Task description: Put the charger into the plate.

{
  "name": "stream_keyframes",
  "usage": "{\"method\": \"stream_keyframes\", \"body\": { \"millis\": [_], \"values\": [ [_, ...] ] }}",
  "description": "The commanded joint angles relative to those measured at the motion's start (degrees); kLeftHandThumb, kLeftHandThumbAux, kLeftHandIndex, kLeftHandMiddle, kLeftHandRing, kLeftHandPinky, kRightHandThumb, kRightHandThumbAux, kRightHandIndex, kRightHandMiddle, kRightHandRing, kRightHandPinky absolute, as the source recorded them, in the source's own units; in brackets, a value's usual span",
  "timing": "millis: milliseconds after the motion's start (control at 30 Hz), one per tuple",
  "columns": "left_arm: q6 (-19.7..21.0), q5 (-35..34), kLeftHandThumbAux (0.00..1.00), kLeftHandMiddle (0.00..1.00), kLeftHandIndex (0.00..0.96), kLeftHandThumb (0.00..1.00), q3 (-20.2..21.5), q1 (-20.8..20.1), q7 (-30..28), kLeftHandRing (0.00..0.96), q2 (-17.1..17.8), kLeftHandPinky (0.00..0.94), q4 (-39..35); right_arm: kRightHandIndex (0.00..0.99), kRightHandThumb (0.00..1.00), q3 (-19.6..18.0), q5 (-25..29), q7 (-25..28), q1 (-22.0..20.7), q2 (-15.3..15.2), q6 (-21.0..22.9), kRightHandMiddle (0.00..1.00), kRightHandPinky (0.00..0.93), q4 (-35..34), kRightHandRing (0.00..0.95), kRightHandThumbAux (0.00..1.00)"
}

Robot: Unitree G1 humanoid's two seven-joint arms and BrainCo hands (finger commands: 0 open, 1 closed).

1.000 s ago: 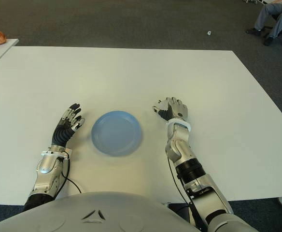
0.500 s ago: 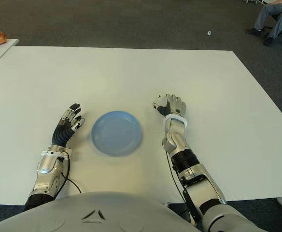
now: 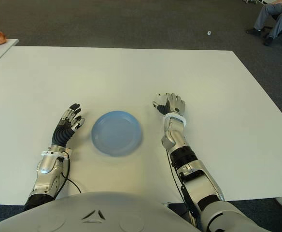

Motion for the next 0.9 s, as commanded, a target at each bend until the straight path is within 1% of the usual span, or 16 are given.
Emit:
{"method": "stream_keyframes", "body": {
  "millis": [33,667,900],
  "values": [
    [3.10,-0.11,0.646,0.059,0.023,0.000,-0.54,3.37,-1.05,0.048,-0.48,0.057,3.73,0.000,0.248,0.17,2.45,0.86,1.25,0.87,-0.51,0.000,0.000,2.32,0.000,0.205],
    [3.25,-0.21,0.651,0.057,0.019,0.000,-0.20,3.29,-1.31,0.046,-0.19,0.056,3.89,0.000,0.242,-0.54,4.58,-1.92,1.78,0.94,-3.17,0.000,0.000,2.05,0.000,0.216],
    [3.64,-0.10,0.655,0.057,0.019,0.000,-0.22,3.27,-0.78,0.047,-0.34,0.060,3.81,0.000,0.236,0.00,4.87,-2.20,2.72,-0.09,-5.52,0.000,0.000,0.10,0.000,0.230]
  ]
}}
